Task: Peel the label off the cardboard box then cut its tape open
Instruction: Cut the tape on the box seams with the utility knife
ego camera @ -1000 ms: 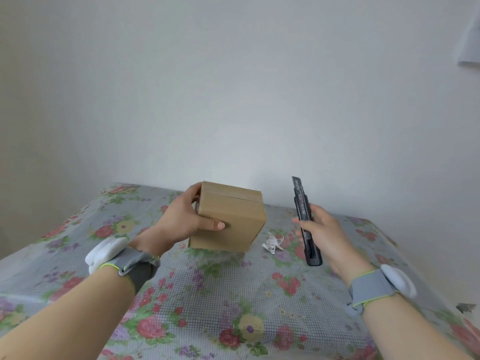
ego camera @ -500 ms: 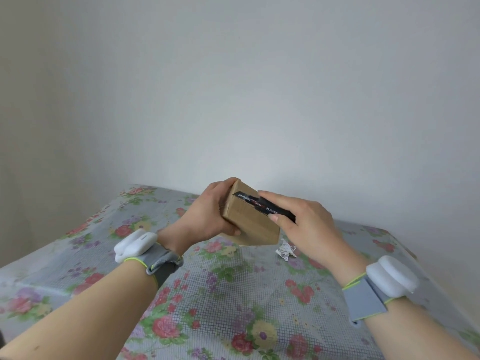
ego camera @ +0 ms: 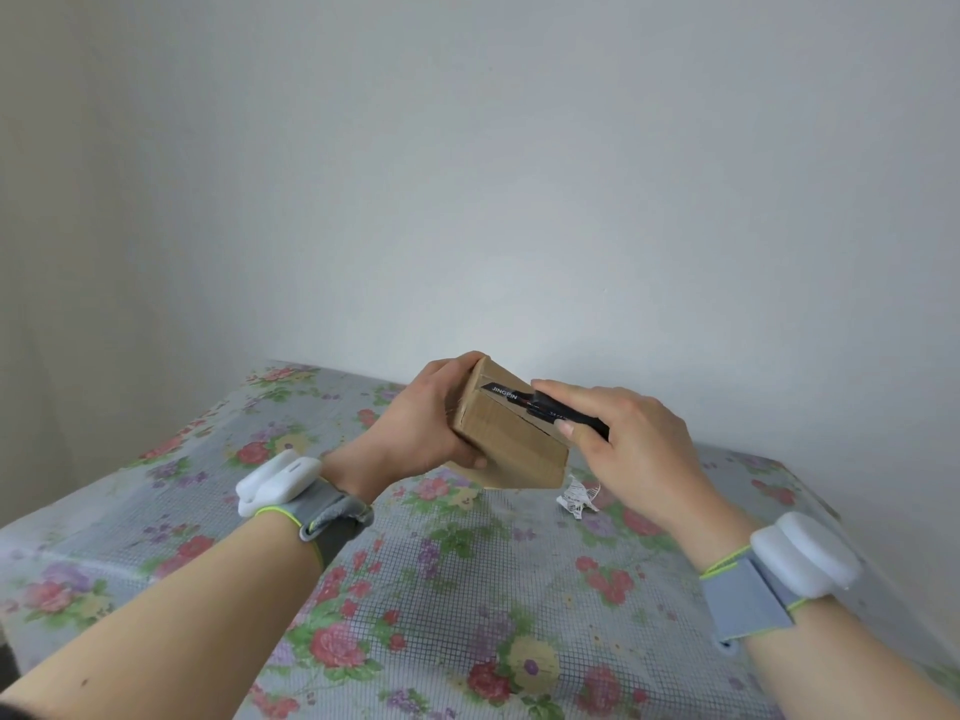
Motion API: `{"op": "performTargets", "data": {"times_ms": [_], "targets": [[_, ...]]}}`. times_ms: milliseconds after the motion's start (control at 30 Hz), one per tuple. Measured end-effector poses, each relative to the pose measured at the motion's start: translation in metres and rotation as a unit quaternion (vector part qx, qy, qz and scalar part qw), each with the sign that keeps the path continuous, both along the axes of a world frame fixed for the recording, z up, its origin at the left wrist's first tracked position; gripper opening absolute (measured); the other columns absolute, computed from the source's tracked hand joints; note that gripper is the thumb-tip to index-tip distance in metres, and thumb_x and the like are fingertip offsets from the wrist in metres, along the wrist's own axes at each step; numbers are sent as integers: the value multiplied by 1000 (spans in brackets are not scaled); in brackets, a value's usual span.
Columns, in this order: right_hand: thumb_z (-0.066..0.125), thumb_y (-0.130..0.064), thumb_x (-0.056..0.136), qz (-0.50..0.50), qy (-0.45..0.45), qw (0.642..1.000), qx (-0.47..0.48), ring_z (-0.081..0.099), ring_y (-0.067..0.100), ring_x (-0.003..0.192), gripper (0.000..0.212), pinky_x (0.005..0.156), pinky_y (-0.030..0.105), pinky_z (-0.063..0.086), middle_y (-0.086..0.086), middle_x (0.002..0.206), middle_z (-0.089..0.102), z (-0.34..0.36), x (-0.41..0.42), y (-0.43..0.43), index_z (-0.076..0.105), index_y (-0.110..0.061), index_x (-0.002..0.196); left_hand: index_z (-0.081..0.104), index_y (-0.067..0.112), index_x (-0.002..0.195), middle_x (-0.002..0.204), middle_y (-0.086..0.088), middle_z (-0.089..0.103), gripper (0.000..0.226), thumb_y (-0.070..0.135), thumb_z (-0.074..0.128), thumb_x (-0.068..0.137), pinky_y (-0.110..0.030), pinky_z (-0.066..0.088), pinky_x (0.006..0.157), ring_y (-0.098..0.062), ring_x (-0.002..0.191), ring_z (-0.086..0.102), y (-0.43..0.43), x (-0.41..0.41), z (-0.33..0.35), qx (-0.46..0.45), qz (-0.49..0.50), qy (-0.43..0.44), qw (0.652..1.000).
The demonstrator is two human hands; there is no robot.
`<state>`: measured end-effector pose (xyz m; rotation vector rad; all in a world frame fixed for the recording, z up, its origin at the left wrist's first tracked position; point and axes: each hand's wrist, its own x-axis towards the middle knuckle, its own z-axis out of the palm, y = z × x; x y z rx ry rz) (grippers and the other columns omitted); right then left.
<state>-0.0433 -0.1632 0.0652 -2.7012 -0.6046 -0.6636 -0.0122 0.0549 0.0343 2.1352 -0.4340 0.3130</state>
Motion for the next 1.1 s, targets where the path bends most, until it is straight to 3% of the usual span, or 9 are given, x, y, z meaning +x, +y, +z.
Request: {"op": "performTargets", "data": {"times_ms": [533, 1100], "targets": [[49, -29, 95, -13, -32, 998, -50, 50, 12, 85, 41, 67, 32, 45, -12, 79, 57, 3, -4, 6, 46, -53, 127, 37, 35, 137, 125, 10, 42, 100, 5, 85, 55, -29, 38, 94, -14, 112, 44, -2, 1, 1, 3, 3, 14, 1000], [47, -31, 95, -19, -60, 995, -72, 48, 12, 84, 40, 61, 29, 44, -13, 78, 56, -7, 1, 1, 45, -55, 127, 40, 32, 136, 124, 8, 45, 99, 3, 86, 53, -25, 35, 90, -12, 109, 45, 3, -2, 0, -7, 4, 21, 1000]]}}
